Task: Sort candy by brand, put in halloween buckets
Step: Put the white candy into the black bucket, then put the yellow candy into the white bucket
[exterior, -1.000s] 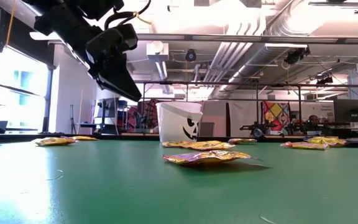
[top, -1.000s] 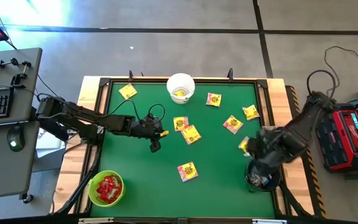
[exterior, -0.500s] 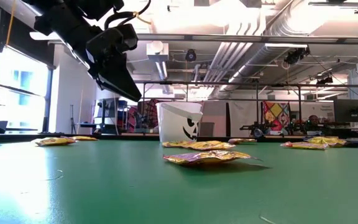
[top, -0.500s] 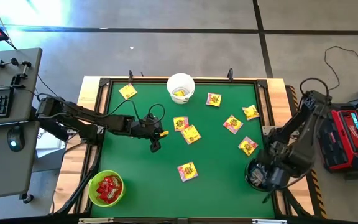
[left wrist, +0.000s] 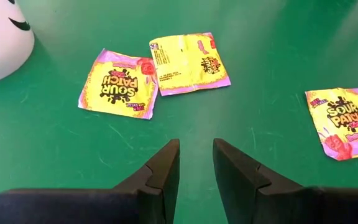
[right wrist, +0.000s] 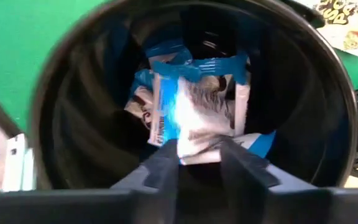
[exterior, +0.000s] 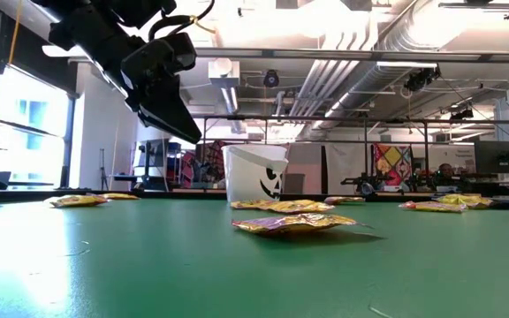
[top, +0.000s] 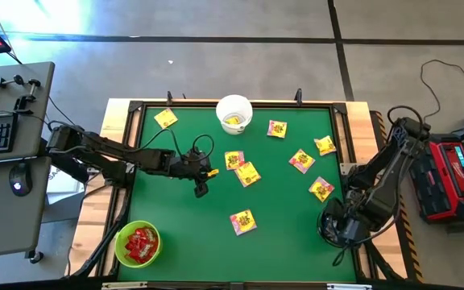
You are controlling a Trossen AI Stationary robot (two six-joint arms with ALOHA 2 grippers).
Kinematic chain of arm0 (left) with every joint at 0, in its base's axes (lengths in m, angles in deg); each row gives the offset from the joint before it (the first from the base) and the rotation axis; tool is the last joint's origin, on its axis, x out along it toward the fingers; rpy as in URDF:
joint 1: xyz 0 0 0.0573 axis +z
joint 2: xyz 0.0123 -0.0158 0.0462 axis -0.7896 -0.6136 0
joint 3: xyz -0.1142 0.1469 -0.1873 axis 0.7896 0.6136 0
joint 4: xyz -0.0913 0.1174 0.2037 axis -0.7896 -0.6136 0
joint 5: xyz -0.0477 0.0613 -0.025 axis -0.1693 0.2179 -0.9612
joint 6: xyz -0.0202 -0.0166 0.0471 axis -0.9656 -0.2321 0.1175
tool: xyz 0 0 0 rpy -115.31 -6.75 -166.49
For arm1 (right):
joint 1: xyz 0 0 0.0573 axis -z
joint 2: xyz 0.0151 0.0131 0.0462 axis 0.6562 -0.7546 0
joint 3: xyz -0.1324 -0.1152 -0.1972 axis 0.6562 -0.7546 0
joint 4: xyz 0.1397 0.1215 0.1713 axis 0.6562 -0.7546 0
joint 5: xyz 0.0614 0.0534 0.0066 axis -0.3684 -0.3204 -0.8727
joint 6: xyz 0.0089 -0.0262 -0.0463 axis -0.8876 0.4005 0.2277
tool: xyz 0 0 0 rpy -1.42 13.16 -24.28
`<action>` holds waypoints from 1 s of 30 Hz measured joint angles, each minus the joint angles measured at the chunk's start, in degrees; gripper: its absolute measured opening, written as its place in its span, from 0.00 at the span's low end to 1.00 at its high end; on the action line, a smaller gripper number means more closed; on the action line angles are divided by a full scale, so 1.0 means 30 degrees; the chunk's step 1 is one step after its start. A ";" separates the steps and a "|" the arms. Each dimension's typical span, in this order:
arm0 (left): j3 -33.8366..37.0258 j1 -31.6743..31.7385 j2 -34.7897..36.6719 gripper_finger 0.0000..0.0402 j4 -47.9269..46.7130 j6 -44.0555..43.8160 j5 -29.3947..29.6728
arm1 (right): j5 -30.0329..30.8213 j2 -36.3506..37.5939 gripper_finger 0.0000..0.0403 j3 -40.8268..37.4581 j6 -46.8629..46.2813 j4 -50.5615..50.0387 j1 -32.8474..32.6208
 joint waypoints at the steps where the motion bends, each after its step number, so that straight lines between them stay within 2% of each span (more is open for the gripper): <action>1: 0.0000 0.0000 0.0000 0.22 0.0000 0.0000 -0.0002 | 0.0007 0.0000 0.29 0.0223 -0.0007 -0.0117 0.0000; 5: 0.0000 0.0000 0.0000 0.22 -0.0002 -0.0001 -0.0002 | 0.0070 0.0000 0.40 0.1325 -0.0007 -0.0772 0.0000; 9: 0.0000 0.0000 0.0000 0.22 -0.0007 0.0448 -0.0002 | 0.0740 0.0000 0.41 0.2276 0.0045 -0.1612 0.0000; 13: -0.0006 0.0000 0.0001 0.22 -0.0007 0.1134 -0.0002 | 0.0971 -0.0007 0.32 0.2340 0.0362 -0.1850 0.0000; 18: -0.0007 0.0000 0.0007 0.22 0.0000 0.1462 -0.0002 | 0.2554 0.0127 0.06 0.2328 0.2237 -0.2535 0.0004; 19: -0.0007 0.0000 0.0007 0.22 0.0000 0.1640 -0.0002 | 0.2637 0.0262 0.03 0.2341 0.2317 -0.2893 0.0045; 23: -0.0007 0.0000 0.0007 0.22 -0.0022 0.2127 -0.0002 | 0.4249 0.0718 0.03 0.2911 0.2256 -0.3158 0.0109; 30: -0.0007 0.0000 0.0007 0.22 0.0000 0.2127 -0.0002 | 0.7652 0.1013 0.01 0.3134 0.3957 -0.3275 0.0579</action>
